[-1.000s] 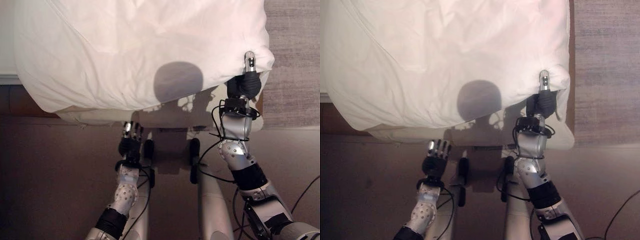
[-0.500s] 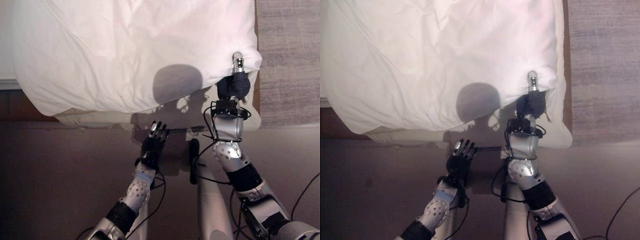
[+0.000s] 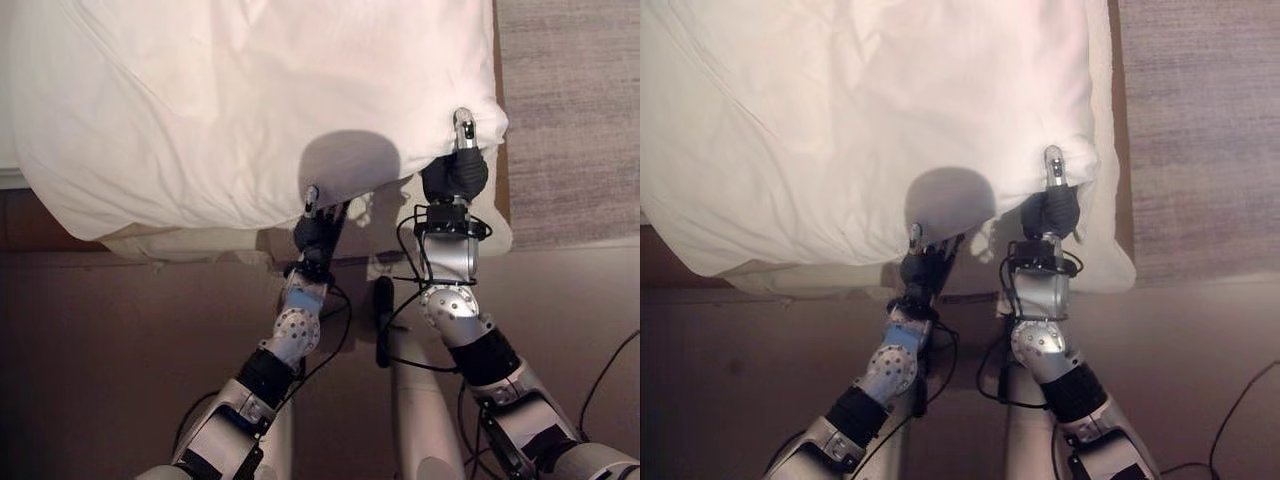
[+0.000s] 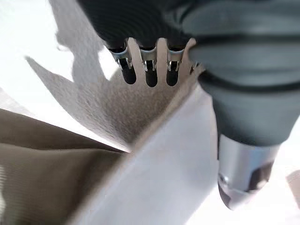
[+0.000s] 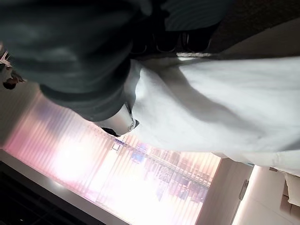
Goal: Make the bed
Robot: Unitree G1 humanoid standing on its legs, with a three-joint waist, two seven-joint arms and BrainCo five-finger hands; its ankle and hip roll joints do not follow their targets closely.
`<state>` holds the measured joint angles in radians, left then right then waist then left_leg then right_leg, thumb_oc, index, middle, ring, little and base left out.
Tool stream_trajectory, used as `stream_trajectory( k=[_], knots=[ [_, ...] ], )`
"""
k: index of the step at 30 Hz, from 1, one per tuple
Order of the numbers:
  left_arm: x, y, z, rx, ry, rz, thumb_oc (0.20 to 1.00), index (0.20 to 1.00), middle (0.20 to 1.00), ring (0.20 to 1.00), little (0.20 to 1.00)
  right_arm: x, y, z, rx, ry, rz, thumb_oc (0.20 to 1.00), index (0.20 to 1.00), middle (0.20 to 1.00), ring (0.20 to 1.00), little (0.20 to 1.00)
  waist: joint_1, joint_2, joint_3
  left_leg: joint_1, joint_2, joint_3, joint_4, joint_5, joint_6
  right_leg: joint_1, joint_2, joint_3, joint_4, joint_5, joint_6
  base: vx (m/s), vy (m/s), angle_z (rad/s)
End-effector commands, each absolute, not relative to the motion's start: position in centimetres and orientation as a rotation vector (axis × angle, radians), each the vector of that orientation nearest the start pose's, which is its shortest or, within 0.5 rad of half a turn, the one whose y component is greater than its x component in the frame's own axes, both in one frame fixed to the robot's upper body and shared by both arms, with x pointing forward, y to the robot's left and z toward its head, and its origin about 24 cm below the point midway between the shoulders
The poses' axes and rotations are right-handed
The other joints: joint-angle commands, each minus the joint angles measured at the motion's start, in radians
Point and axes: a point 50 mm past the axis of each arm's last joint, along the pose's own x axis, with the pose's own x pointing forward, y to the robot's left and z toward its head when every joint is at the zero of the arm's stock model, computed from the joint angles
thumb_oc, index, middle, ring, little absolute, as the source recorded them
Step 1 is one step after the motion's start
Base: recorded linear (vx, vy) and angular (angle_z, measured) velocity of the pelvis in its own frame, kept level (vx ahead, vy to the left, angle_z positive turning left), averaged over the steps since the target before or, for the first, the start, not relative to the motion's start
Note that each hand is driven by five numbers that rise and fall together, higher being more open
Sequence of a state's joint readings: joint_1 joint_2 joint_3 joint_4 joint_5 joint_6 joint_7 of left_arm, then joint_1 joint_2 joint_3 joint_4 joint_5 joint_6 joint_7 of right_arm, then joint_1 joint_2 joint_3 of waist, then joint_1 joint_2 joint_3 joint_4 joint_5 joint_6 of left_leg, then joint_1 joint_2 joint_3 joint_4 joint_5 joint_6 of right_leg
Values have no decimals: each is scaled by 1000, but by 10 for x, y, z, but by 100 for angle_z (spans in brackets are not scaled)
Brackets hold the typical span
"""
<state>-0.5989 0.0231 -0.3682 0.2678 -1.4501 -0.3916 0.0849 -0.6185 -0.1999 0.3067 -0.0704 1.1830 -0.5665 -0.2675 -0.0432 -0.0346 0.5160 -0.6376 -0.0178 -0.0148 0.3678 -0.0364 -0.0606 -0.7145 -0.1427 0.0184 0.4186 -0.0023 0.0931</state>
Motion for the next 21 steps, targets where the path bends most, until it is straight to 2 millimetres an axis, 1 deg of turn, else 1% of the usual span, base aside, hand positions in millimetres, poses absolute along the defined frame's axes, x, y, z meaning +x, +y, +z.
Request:
stream_trajectory(
  k=[1, 2, 4, 5, 8, 9, 10, 11, 12, 13, 16, 17, 18, 19, 20, 21],
  knots=[
    [335, 58, 159, -1372, -258, -280, 1000, 1000, 1000, 1000, 1000, 283, -124, 249, 1208, -894, 324, 200, 200, 200, 200, 200, -12, -36, -105, -20, -70, 73, -15, -17, 71, 12, 65, -5, -90, 76, 26, 4, -13, -5],
    [337, 64, 161, -1381, -286, -260, 1000, 1000, 1000, 1000, 1000, 284, -126, 248, 1216, -898, 321, 200, 200, 200, 200, 200, -12, -37, -104, -20, -71, 72, -10, -19, 71, 13, 66, -4, -88, 74, 25, 0, 0, 0],
    [337, 68, 161, -1389, -299, -247, 1000, 1000, 1000, 1000, 1000, 284, -127, 247, 1213, -902, 322, 200, 200, 200, 200, 200, -11, -38, -104, -21, -71, 71, -8, -20, 72, 12, 67, -5, -84, 73, 24, 0, 0, 0],
    [338, 76, 158, -1387, -319, -219, 1000, 1000, 1000, 1000, 1000, 282, -130, 247, 1210, -920, 321, 200, 200, 200, 200, 200, -9, -37, -105, -22, -72, 71, -6, -22, 71, 10, 67, -6, -81, 72, 23, 0, 0, 0],
    [338, 83, 154, -1387, -334, -185, 1000, 1000, 1000, 1000, 1000, 282, -131, 247, 1213, -929, 323, 200, 200, 200, 200, 200, -7, -37, -107, -23, -71, 71, -6, -21, 72, 10, 67, -6, -83, 73, 23, 0, 0, 0],
    [340, 96, 151, -1383, -359, -131, 1000, 1000, 1000, 1000, 1000, 281, -133, 248, 1209, -940, 316, 200, 200, 200, 200, 200, -2, -37, -108, -22, -71, 72, -7, -21, 71, 11, 67, -8, -85, 74, 23, 0, 0, 0],
    [340, 96, 151, -1383, -359, -131, 1000, 1000, 1000, 1000, 1000, 281, -133, 248, 1209, -940, 316, 200, 200, 200, 200, 200, -3, -37, -108, -22, -71, 72, -7, -21, 71, 11, 67, -8, -85, 74, 23, 0, 0, 0],
    [341, 109, 150, -1383, -394, -70, 1000, 1000, 1000, 1000, 1000, 281, -134, 248, 1201, -945, 314, 200, 200, 200, 200, 200, 0, -38, -110, -23, -70, 70, -9, -21, 71, 11, 66, -9, -85, 72, 23, 0, 0, 0],
    [342, 115, 150, -1376, -409, -42, 1000, 1000, 1000, 1000, 1000, 281, -135, 248, 1194, -947, 313, 200, 200, 200, 200, 200, 1, -39, -111, -24, -70, 69, -8, -21, 71, 11, 66, -10, -86, 72, 23, 0, 0, 0],
    [343, 115, 151, -1376, -410, -42, 1000, 1000, 1000, 1000, 1000, 281, -135, 248, 1194, -948, 314, 200, 200, 200, 200, 200, 0, -40, -113, -29, -71, 70, -10, -16, 71, 7, 65, -10, -88, 77, 23, 0, 0, 0],
    [345, 130, 151, -1388, -450, 36, 1000, 1000, 1000, 1000, 1000, 280, -134, 246, 1192, -936, 314, 200, 200, 200, 200, 200, 4, -40, -112, -28, -70, 69, -5, -22, 72, 5, 66, -12, -78, 70, 23, 0, 0, 0],
    [346, 137, 151, -1365, -456, 62, 1000, 1000, 1000, 1000, 1000, 280, -136, 246, 1191, -941, 304, 200, 200, 200, 200, 200, 4, -41, -114, -35, -70, 71, -4, -19, 73, -2, 63, -12, -76, 73, 24, 0, 0, 0],
    [346, 137, 151, -1365, -455, 63, 1000, 1000, 1000, 1000, 1000, 280, -136, 246, 1191, -940, 304, 200, 200, 200, 200, 200, 5, -40, -112, -31, -69, 70, -2, -24, 72, 2, 64, -13, -73, 68, 24, 0, 0, 0],
    [345, 146, 153, -1360, -489, 94, 1000, 1000, 1000, 1000, 1000, 279, -140, 246, 1181, -948, 291, 200, 200, 200, 200, 200, 7, -40, -111, -32, -71, 70, 4, -25, 72, 1, 64, -14, -63, 65, 23, 0, 0, 0],
    [345, 146, 153, -1360, -490, 93, 1000, 1000, 1000, 1000, 1000, 279, -140, 247, 1181, -949, 292, 200, 200, 200, 200, 200, 7, -40, -112, -36, -72, 71, 2, -19, 72, -3, 63, -13, -65, 70, 23, 32, 14, 0],
    [343, 169, 154, -1321, -543, 182, 1000, 1000, 1000, 1000, 1000, 278, -143, 247, 1158, -955, 280, 200, 200, 200, 200, 200, 11, -38, -114, -31, -71, 68, 3, -26, 71, 2, 61, -16, -64, 62, 22, 0, 0, 0]
  ],
)
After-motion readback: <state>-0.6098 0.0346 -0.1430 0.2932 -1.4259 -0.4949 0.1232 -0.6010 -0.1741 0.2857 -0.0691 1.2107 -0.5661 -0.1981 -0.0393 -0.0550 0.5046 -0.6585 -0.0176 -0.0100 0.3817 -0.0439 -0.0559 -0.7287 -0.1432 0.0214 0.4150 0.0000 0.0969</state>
